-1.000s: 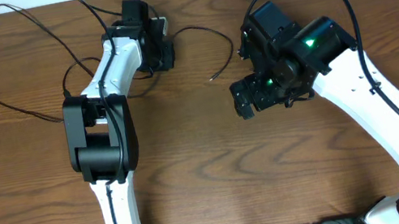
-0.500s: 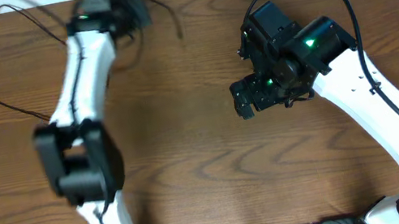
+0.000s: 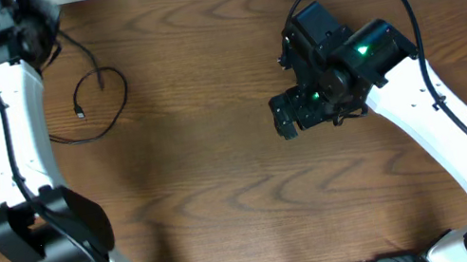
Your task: Untangle cables
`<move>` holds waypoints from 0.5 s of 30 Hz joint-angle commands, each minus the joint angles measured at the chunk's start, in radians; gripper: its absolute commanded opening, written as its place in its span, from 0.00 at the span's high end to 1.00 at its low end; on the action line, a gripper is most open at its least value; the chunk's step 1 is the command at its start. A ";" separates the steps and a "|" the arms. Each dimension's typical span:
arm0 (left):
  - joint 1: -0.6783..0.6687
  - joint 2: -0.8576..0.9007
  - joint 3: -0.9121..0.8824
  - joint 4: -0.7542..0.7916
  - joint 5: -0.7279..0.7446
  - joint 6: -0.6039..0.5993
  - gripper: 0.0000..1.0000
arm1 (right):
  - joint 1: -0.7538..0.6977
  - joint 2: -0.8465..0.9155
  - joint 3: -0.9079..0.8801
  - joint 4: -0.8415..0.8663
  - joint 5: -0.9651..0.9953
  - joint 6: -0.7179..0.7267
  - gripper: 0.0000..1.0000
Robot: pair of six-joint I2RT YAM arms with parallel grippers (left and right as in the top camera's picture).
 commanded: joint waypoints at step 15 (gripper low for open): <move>0.159 0.202 -0.023 -0.147 -0.089 0.277 0.87 | 0.006 -0.002 -0.005 -0.001 0.000 0.014 0.01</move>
